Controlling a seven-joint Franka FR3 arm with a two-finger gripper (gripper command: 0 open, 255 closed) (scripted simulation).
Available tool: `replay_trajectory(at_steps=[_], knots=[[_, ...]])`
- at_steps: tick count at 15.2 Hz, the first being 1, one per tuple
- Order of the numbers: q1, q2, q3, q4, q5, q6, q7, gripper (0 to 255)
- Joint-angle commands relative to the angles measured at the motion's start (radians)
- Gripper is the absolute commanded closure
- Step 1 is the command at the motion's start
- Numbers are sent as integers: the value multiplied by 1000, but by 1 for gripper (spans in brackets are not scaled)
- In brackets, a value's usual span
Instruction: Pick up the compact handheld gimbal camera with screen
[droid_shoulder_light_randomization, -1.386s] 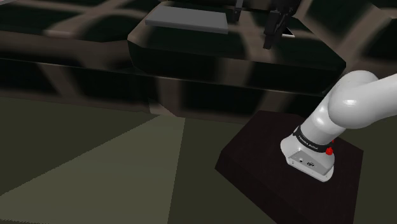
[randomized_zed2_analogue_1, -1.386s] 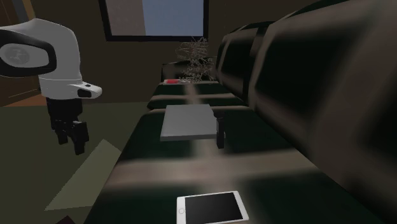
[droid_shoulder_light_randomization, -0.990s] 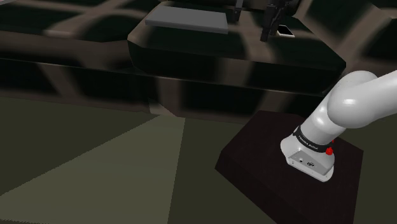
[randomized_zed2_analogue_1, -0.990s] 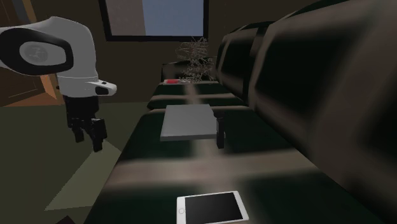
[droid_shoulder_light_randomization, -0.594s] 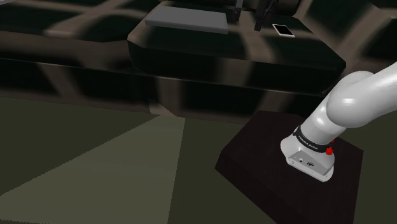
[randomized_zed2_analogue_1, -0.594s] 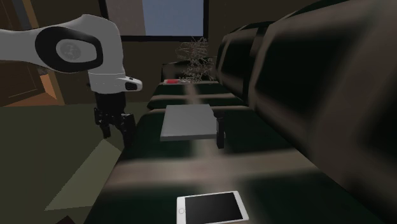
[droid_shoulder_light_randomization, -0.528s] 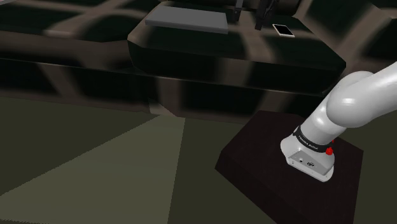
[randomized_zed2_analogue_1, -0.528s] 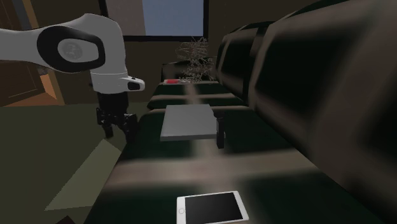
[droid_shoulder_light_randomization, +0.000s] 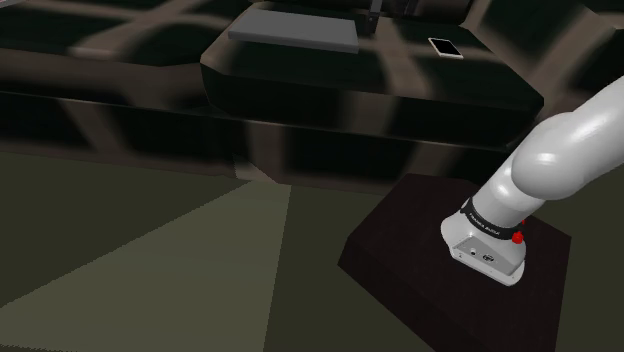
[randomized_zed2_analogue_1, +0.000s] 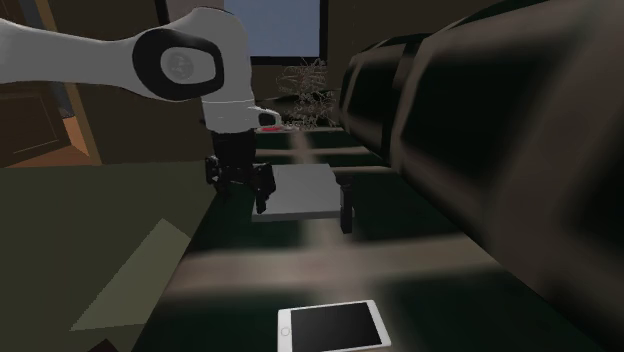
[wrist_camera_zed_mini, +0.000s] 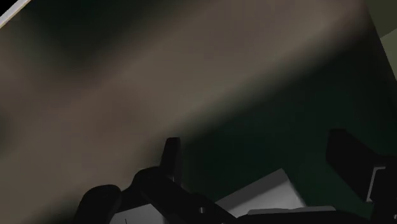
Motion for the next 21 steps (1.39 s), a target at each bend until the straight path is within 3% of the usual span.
replay_trajectory(at_steps=[1,10,16,17,21], knots=[[-6,56,-20,56,3,17,-37,0],[-57,353,-99,439,73,-3,-211,0],[-141,614,-124,832,167,-98,-313,0],[-149,633,-123,862,173,-107,-318,0],[-137,601,-121,759,162,-35,-316,0]])
